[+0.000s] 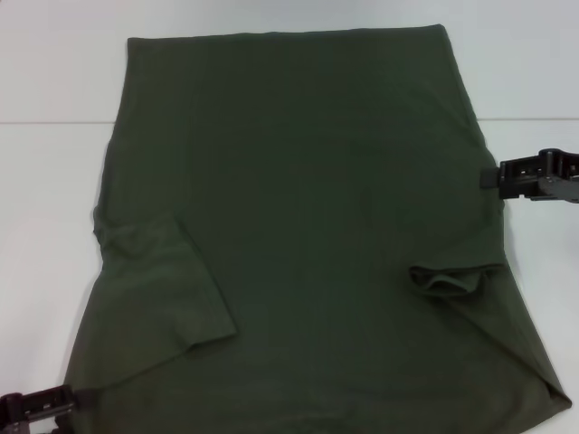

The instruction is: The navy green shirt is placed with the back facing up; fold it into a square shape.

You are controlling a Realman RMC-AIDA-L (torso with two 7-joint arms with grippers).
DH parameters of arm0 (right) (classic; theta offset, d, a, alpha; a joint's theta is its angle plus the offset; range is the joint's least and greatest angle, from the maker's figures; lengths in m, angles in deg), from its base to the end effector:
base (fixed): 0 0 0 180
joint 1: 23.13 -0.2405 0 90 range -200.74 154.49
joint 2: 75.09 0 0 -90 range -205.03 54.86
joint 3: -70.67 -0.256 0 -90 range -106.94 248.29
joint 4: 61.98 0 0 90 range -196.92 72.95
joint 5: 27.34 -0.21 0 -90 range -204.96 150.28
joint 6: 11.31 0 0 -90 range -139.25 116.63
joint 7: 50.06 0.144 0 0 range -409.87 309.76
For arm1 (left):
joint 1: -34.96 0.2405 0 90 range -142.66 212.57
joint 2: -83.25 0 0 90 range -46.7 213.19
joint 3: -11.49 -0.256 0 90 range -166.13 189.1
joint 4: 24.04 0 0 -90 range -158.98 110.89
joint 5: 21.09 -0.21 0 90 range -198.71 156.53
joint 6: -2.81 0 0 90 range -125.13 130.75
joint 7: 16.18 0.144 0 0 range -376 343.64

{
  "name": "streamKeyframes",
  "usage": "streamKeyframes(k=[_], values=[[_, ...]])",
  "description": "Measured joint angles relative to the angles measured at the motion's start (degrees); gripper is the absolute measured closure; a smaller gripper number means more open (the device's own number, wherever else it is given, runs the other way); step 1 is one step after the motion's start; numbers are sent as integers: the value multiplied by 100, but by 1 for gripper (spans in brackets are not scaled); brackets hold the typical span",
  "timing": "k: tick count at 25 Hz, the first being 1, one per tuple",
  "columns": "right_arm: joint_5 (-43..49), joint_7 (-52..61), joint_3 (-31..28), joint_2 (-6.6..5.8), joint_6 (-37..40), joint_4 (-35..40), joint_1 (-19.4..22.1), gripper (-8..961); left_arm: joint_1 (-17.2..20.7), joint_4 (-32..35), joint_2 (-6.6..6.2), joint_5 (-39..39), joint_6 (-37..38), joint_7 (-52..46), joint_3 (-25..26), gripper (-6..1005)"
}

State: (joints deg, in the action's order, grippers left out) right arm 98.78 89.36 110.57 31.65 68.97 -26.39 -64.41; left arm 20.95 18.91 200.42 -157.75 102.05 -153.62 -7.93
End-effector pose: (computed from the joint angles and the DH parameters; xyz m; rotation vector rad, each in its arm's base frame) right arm 0.2649 0.4079 0.0776 -2.2139 1.7168 0.4735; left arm -0.3806 0.2075 0.0435 -1.7954 -2.3295 -0.6342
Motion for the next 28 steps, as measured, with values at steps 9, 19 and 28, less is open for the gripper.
streamKeyframes(k=[9,19,28], values=[[-4,-15,-18,-5,31,0,39,445,-335,-29,78,-7,-68,-24,-33,115],[-9,-19,-158,-44,58,0,98,445,-434,-48,79,22,-239,-153,-7,152],[-8,-29,-211,-66,163,13,183,445,-493,-89,48,-13,-287,-196,-39,548]])
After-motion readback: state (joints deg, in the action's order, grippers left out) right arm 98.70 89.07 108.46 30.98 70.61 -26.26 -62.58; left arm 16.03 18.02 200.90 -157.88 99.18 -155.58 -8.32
